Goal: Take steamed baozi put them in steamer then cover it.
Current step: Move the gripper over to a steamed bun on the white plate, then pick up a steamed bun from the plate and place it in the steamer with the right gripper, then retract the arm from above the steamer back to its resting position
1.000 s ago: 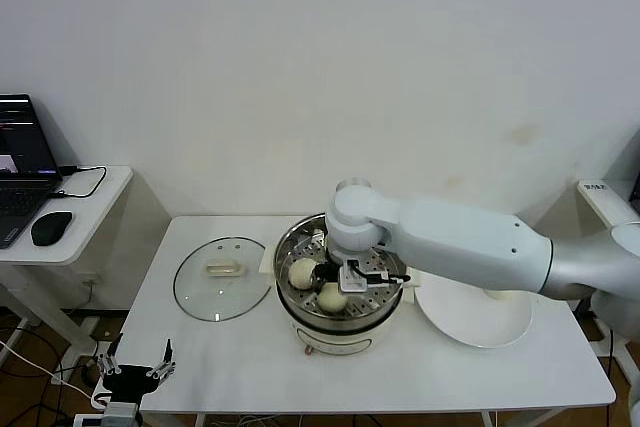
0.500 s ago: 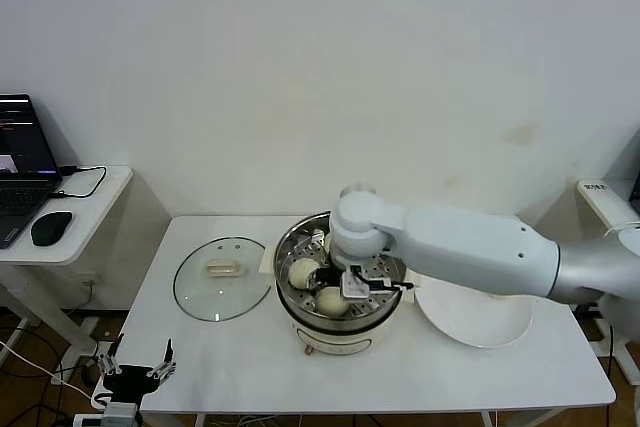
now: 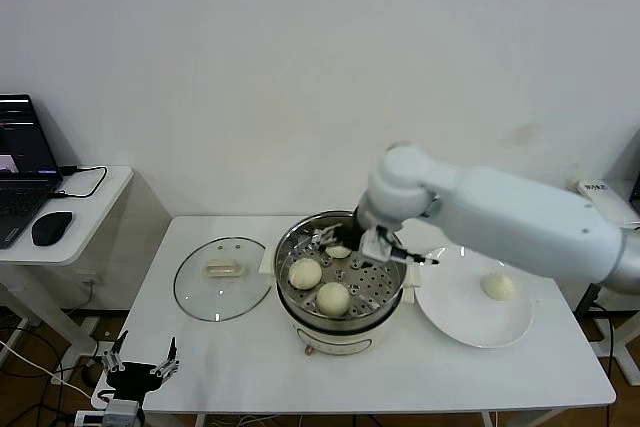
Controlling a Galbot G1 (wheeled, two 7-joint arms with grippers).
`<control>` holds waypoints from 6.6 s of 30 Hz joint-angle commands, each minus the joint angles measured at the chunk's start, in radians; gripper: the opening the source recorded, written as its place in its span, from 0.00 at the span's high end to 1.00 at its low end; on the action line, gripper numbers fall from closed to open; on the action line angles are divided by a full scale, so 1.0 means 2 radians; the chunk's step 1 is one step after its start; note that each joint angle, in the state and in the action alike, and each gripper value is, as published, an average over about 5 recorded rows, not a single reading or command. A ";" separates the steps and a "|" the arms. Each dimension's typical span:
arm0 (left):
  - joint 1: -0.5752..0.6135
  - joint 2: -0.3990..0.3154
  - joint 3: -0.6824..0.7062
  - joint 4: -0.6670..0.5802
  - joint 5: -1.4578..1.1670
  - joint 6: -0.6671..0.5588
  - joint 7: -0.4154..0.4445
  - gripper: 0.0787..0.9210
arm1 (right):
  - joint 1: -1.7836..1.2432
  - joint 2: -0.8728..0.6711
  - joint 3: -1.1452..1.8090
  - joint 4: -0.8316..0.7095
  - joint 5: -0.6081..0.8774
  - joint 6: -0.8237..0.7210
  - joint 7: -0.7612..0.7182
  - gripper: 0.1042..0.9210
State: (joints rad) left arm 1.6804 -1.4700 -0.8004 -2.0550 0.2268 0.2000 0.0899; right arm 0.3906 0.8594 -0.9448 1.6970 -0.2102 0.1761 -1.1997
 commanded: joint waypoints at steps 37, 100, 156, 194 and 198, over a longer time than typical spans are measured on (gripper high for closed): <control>-0.004 0.010 0.003 0.023 -0.016 0.012 0.006 0.12 | -0.200 -0.075 0.168 -0.363 0.009 -0.137 -0.001 0.12; -0.013 0.009 0.004 0.050 -0.007 0.011 0.005 0.12 | -0.259 -0.019 0.232 -0.445 -0.127 -0.078 0.040 0.33; -0.020 0.027 -0.013 0.012 -0.015 0.010 0.007 0.12 | 0.032 0.074 -0.101 -0.177 0.274 -0.361 0.016 0.35; -0.027 0.016 0.000 0.019 -0.017 0.009 0.008 0.12 | 0.006 -0.016 -0.016 -0.137 0.273 -0.347 0.066 0.12; -0.032 0.015 0.004 0.017 -0.025 0.009 0.005 0.12 | -0.030 -0.083 0.047 -0.091 0.342 -0.339 0.191 0.12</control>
State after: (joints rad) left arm 1.6211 -1.4405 -0.7966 -2.0154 0.1893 0.2170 0.1043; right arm 0.3851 0.8922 -1.0298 1.3825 0.3068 -0.5193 -1.0729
